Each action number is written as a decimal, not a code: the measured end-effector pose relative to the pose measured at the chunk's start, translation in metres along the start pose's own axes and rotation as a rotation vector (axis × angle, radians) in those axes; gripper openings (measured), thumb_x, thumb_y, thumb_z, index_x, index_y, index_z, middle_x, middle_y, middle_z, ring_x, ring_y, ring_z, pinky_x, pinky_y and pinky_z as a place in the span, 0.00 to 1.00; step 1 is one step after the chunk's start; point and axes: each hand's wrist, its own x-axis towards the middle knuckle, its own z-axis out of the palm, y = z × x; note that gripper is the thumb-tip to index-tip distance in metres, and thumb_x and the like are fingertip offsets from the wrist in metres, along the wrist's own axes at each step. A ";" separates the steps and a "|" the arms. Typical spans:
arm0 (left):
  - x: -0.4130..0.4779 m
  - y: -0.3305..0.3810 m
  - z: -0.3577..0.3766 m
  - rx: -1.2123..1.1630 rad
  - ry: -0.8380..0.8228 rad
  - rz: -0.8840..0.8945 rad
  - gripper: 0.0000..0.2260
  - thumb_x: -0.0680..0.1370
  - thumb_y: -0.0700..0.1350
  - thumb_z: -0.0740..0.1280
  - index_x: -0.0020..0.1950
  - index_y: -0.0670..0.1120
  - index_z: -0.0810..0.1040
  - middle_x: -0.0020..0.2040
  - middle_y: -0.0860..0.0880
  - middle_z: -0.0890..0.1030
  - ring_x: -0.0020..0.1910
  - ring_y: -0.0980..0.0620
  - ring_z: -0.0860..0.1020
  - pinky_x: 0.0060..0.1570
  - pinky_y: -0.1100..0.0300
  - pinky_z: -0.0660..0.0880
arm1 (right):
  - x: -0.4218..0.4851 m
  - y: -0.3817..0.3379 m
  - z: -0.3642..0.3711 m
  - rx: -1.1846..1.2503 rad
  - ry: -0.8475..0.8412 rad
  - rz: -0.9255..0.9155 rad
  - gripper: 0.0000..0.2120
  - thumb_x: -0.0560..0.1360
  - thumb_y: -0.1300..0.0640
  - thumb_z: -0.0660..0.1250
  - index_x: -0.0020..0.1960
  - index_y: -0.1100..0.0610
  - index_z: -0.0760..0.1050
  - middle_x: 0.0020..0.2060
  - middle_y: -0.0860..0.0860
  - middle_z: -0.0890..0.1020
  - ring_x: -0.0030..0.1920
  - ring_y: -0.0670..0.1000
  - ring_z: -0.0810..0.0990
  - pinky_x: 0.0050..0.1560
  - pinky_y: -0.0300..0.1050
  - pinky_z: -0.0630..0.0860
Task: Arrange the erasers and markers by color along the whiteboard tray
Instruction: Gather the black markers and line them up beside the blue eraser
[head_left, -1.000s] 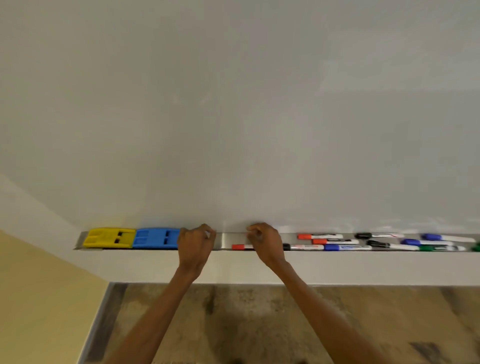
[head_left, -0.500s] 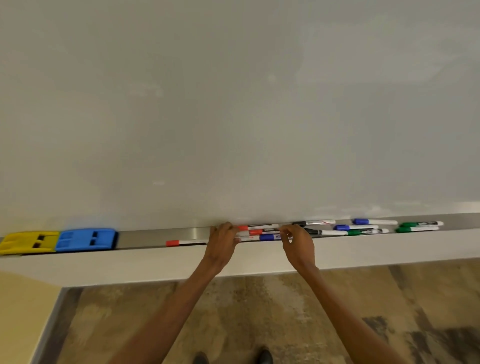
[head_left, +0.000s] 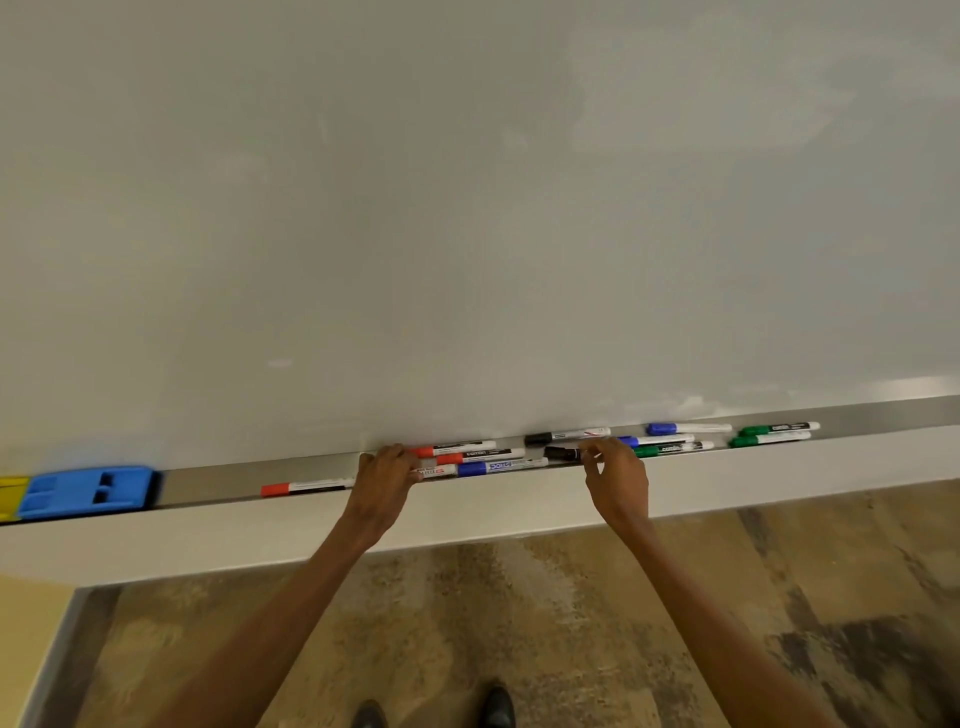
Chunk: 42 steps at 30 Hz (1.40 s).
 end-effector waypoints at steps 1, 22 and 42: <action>-0.001 0.001 -0.001 0.000 0.010 0.005 0.06 0.78 0.42 0.64 0.52 0.45 0.79 0.55 0.44 0.81 0.56 0.43 0.77 0.53 0.50 0.67 | 0.004 0.003 -0.004 -0.019 -0.009 -0.005 0.07 0.77 0.60 0.66 0.52 0.56 0.81 0.48 0.54 0.83 0.44 0.53 0.82 0.46 0.49 0.80; -0.036 0.036 0.000 -0.017 0.165 0.150 0.07 0.77 0.40 0.68 0.53 0.49 0.76 0.49 0.50 0.83 0.47 0.47 0.80 0.52 0.51 0.72 | 0.033 0.028 -0.012 -0.419 -0.364 -0.487 0.07 0.79 0.63 0.57 0.53 0.53 0.70 0.52 0.50 0.78 0.53 0.53 0.75 0.58 0.48 0.65; -0.033 0.033 0.001 -0.008 0.193 0.136 0.07 0.78 0.41 0.67 0.53 0.51 0.75 0.49 0.51 0.83 0.46 0.48 0.80 0.52 0.51 0.71 | 0.029 0.019 -0.020 -0.238 -0.316 -0.411 0.16 0.81 0.46 0.56 0.59 0.57 0.69 0.48 0.54 0.80 0.44 0.55 0.80 0.43 0.53 0.80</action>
